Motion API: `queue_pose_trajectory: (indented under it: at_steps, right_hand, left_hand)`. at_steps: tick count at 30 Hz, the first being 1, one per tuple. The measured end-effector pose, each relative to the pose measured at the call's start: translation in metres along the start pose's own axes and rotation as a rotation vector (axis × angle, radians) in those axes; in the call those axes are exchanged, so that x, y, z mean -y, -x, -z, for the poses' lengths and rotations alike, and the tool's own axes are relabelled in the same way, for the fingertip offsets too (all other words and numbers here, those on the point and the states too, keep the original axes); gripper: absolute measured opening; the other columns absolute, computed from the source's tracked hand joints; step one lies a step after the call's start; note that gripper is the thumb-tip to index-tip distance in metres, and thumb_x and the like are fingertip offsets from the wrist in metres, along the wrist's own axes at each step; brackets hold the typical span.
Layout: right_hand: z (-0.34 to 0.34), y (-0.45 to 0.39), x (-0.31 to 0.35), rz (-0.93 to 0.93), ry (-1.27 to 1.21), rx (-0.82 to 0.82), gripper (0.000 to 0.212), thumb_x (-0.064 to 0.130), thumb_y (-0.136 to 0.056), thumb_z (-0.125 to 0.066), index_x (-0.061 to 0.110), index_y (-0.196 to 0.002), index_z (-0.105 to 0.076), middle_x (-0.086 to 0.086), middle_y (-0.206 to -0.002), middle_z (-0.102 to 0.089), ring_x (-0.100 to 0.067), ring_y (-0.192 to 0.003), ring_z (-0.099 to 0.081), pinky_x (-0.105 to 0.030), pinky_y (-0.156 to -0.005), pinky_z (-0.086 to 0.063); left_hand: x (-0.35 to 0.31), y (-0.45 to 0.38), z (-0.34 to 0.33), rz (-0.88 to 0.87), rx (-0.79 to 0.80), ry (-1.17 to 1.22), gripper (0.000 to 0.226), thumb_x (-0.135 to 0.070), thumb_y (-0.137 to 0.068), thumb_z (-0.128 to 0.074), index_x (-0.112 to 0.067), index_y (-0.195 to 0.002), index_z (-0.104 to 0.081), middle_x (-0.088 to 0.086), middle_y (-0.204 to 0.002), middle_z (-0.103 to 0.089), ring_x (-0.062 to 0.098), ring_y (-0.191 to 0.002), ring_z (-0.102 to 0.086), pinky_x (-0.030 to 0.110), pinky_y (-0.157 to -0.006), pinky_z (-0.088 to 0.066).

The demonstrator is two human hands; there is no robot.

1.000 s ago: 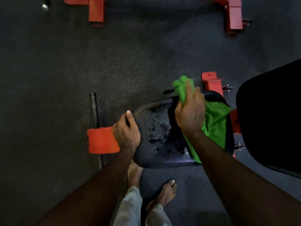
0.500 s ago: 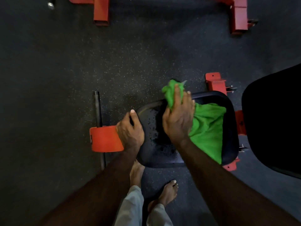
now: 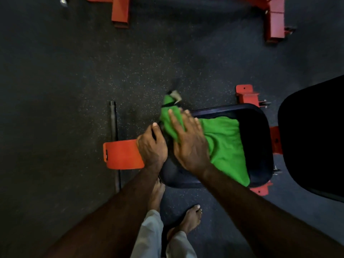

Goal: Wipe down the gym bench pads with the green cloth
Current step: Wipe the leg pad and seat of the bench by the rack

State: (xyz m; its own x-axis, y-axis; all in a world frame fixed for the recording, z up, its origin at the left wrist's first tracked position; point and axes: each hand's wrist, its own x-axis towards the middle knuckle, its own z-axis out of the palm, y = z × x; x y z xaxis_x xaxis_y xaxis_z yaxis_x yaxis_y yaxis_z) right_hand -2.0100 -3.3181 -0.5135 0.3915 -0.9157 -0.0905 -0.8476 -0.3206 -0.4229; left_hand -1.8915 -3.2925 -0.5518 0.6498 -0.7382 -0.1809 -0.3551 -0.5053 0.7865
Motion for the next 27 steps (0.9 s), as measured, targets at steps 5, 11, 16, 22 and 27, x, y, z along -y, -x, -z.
queue_pose_trajectory:
  at_steps: [5,11,16,22,27]
  right_hand:
    - [0.02,-0.021,-0.06,0.004,0.066,0.008,0.084,0.015,-0.087,-0.057,0.021,-0.165,-0.025,-0.017,-0.161,-0.041,-0.033,-0.152,-0.032,-0.047,-0.127,-0.022]
    - [0.006,0.007,-0.026,-0.436,-0.016,-0.232,0.088,0.019,-0.084,-0.051,0.018,-0.166,-0.019,-0.016,-0.168,-0.028,-0.031,-0.157,-0.022,-0.047,-0.128,-0.016]
    - [0.019,0.022,-0.051,0.1,0.113,0.076,0.089,0.019,-0.084,-0.047,0.024,-0.167,-0.013,-0.005,-0.173,-0.017,-0.023,-0.16,-0.009,-0.044,-0.129,-0.013]
    - [0.011,0.024,-0.036,-0.654,-0.117,-0.343,0.09,0.018,-0.081,-0.052,0.017,-0.165,-0.021,-0.007,-0.172,-0.02,-0.027,-0.16,-0.013,-0.049,-0.129,-0.016]
    - [-0.005,0.082,-0.008,-0.128,0.043,-0.009,0.11,0.011,-0.076,-0.064,0.028,-0.167,-0.003,0.0,-0.175,-0.005,-0.019,-0.161,0.0,-0.044,-0.129,-0.013]
  left_hand:
    - [0.003,-0.001,0.0,-0.003,0.025,-0.023,0.059,-0.051,-0.102,-0.029,-0.011,-0.095,-0.071,0.009,-0.086,-0.072,0.036,-0.088,-0.064,0.054,-0.09,-0.049]
    - [0.003,0.001,0.0,-0.027,0.045,-0.068,0.046,-0.052,-0.103,-0.034,-0.022,-0.075,-0.053,-0.008,-0.066,-0.054,0.03,-0.072,-0.058,0.053,-0.084,-0.05]
    - [0.002,0.0,0.0,-0.029,0.045,-0.082,0.049,-0.058,-0.102,-0.035,-0.021,-0.077,-0.056,0.002,-0.072,-0.063,0.034,-0.077,-0.061,0.055,-0.086,-0.05]
    - [0.001,0.001,0.0,-0.042,0.04,-0.09,0.047,-0.059,-0.101,-0.035,-0.023,-0.074,-0.05,-0.009,-0.067,-0.052,0.029,-0.072,-0.057,0.053,-0.085,-0.049]
    - [-0.001,0.001,0.0,-0.046,0.024,-0.094,0.057,-0.057,-0.099,-0.034,-0.011,-0.081,-0.063,0.015,-0.081,-0.069,0.039,-0.079,-0.062,0.046,-0.077,-0.046]
